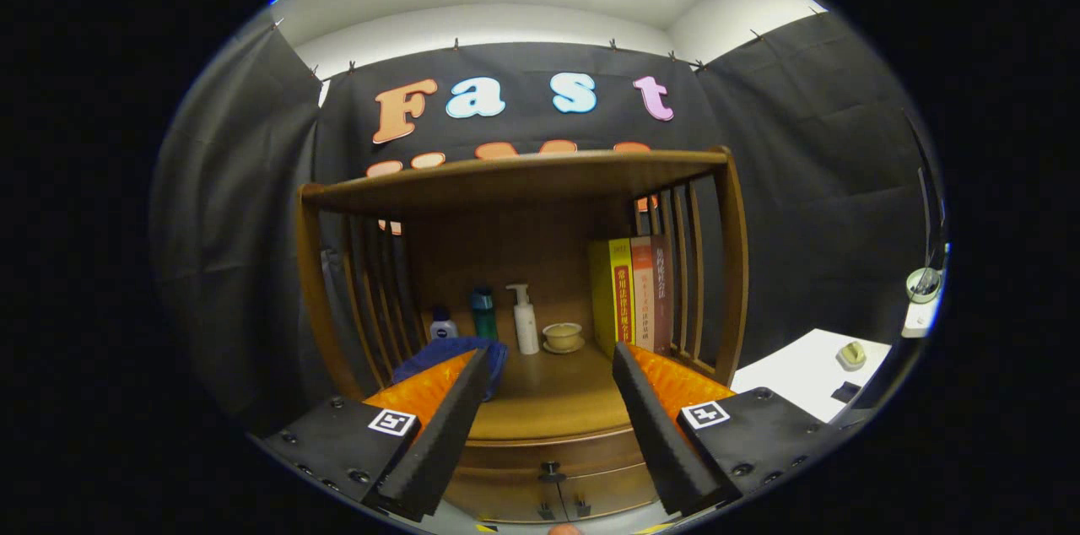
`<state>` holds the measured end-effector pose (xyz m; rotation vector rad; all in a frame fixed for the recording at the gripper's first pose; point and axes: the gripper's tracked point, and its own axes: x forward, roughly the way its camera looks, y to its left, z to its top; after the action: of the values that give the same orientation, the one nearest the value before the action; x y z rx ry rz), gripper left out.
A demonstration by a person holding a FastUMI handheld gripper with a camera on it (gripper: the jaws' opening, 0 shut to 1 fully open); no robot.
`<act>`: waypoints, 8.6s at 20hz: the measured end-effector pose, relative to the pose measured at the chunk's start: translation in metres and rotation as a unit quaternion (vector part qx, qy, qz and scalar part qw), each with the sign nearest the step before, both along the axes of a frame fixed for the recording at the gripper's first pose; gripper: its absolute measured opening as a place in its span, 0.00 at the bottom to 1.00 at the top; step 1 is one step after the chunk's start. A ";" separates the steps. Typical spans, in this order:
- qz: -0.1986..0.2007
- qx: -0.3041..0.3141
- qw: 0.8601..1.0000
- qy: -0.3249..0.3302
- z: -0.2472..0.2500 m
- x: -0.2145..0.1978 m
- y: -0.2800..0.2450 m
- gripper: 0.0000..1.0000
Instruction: Pull open the drawer, take out the items inside it, and place them on the countertop above the cabinet.
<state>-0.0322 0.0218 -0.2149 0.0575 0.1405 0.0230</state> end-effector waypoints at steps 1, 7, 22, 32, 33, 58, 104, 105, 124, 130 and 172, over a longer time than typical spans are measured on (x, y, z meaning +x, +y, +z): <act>0.003 -0.005 1.000 0.002 -0.015 -0.002 0.002 0.99; 0.011 -0.002 0.999 0.031 -0.115 -0.010 0.013 0.99; -0.009 -0.039 0.992 0.123 -0.296 -0.015 0.009 0.99; -0.022 -0.027 0.989 0.141 -0.319 -0.004 0.003 0.72; -0.018 -0.017 0.989 0.144 -0.319 -0.002 0.009 0.67; 0.020 -0.055 0.983 0.174 -0.298 -0.081 0.003 0.35; 0.007 -0.053 0.960 0.274 -0.285 -0.240 -0.017 0.35; 0.005 -0.051 0.960 0.275 -0.285 -0.239 -0.018 0.35; -0.048 -0.093 0.988 0.113 -0.102 -0.188 -0.063 0.99; 0.000 -0.100 0.983 0.154 -0.097 -0.116 -0.047 0.99; 0.065 -0.110 0.810 0.573 -0.266 -0.043 0.003 0.44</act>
<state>-0.0750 0.0243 -0.4806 -0.1820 1.3684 0.1079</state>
